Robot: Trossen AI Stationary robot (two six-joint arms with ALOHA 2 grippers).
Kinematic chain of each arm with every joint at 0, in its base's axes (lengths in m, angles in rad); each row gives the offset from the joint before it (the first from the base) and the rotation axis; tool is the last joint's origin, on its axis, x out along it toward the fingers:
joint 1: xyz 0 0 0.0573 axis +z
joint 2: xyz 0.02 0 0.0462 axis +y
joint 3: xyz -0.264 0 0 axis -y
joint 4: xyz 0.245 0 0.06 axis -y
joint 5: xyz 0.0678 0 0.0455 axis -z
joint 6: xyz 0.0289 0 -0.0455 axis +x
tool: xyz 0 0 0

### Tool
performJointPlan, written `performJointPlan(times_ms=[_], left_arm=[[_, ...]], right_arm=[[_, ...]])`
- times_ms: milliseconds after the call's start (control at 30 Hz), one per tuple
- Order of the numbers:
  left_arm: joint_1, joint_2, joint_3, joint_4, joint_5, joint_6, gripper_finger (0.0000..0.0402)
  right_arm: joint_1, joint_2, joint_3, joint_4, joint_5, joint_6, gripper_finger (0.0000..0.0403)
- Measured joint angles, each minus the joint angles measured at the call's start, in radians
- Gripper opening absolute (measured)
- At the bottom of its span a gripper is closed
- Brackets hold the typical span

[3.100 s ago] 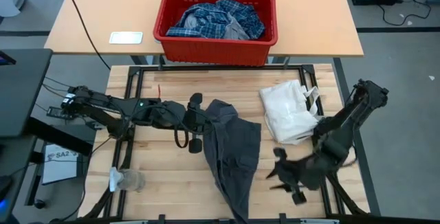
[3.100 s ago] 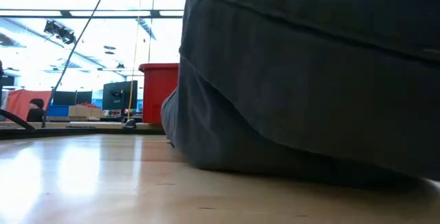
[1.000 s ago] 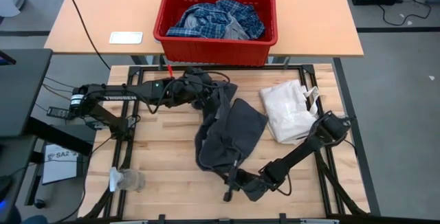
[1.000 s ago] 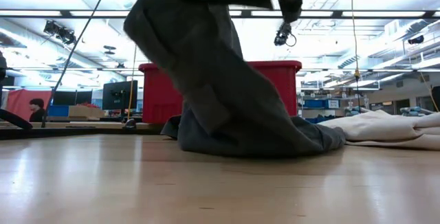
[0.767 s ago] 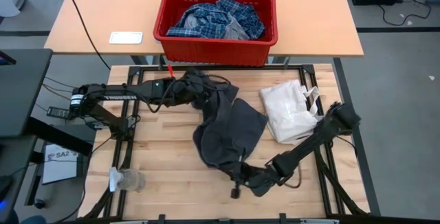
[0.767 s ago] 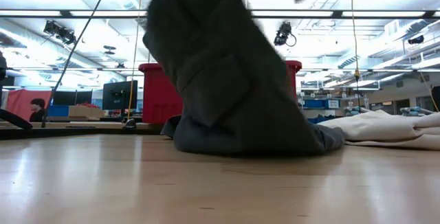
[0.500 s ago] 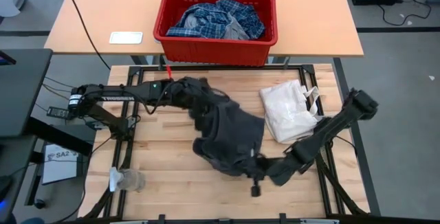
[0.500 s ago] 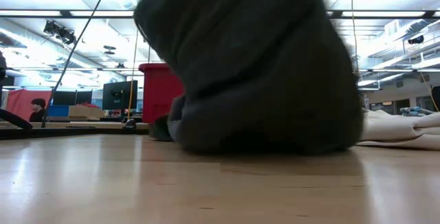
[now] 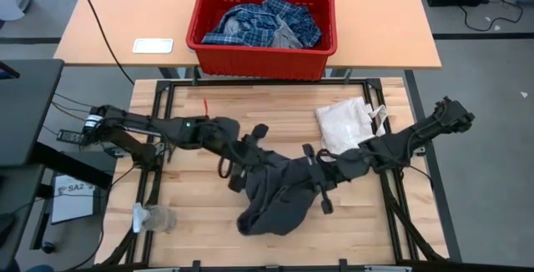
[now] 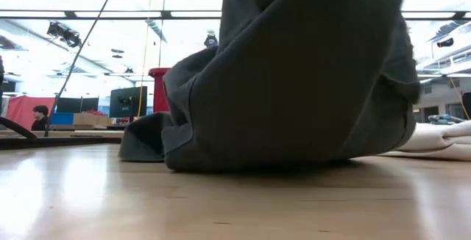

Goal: Fold Laundry from Bin
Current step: Fold the black shorts

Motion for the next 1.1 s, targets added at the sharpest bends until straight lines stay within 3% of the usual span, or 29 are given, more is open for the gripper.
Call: performJointPlan(times_ms=[300,467,633,867,1100], left_arm=[[-0.005,0.099,0.000,0.021,0.036,-0.022,0.0009],[-0.004,0.101,0.000,0.060,0.050,-0.029,0.0009],[-0.001,0.101,-0.001,0.063,0.050,-0.029,0.0009],[-0.001,0.105,-0.001,0.074,0.055,-0.016,0.0009],[-0.001,0.106,-0.003,0.121,0.058,0.009,0.0009]], right_arm=[[-0.080,0.000,0.000,-0.078,-0.075,-0.038,0.0005],[-0.099,0.000,0.001,-0.109,-0.076,-0.038,0.0026],[-0.111,0.000,0.001,-0.099,-0.049,-0.071,0.0077],[-0.142,0.000,0.001,-0.096,-0.047,-0.089,0.0176],[-0.203,0.000,0.002,-0.091,-0.161,0.020,0.0245]])
